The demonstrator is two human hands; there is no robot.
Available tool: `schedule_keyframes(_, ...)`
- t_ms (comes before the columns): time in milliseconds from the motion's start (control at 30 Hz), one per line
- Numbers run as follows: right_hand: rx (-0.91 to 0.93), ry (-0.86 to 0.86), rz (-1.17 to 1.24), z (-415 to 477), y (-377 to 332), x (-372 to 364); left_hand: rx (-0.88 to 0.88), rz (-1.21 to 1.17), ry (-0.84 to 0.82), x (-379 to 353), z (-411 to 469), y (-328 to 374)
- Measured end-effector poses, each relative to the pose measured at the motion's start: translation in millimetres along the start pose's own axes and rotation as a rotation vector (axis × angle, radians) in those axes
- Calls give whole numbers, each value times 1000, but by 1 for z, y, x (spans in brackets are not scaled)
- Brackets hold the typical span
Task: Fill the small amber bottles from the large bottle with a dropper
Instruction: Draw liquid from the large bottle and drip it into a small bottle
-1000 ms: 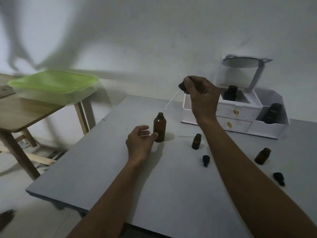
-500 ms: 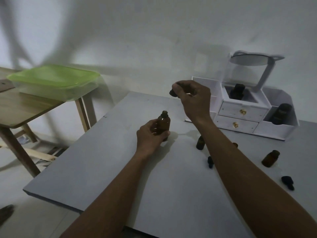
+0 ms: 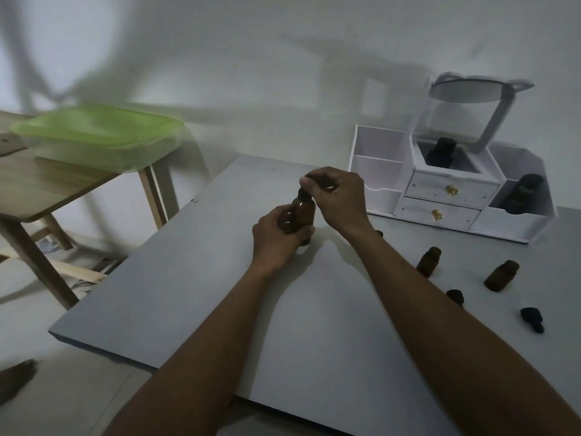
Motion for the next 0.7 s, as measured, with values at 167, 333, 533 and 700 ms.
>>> schedule_keyframes(167, -2, 32, 20, 2, -2, 0, -2, 2, 0, 0, 0, -2)
schedule_keyframes(333, 7, 61, 24, 2, -5, 0, -2, 20, 4, -1, 0, -3)
schedule_keyframes(533, 18, 105, 122, 12, -25, 19, 18, 47, 1, -1, 1, -3)
schedule_keyframes(700, 72, 265, 204, 28, -45, 64, 73, 18, -4, 2, -8, -2)
Point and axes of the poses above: each hand's wrist, its own z-axis towards the middle knuckle, its own x-axis out of the back of the hand, y = z × x, the point moved 3 cm from there along z, towards the middle knuckle, and after that the axes turned 9 degrees about -z, right-handed, at the moved point
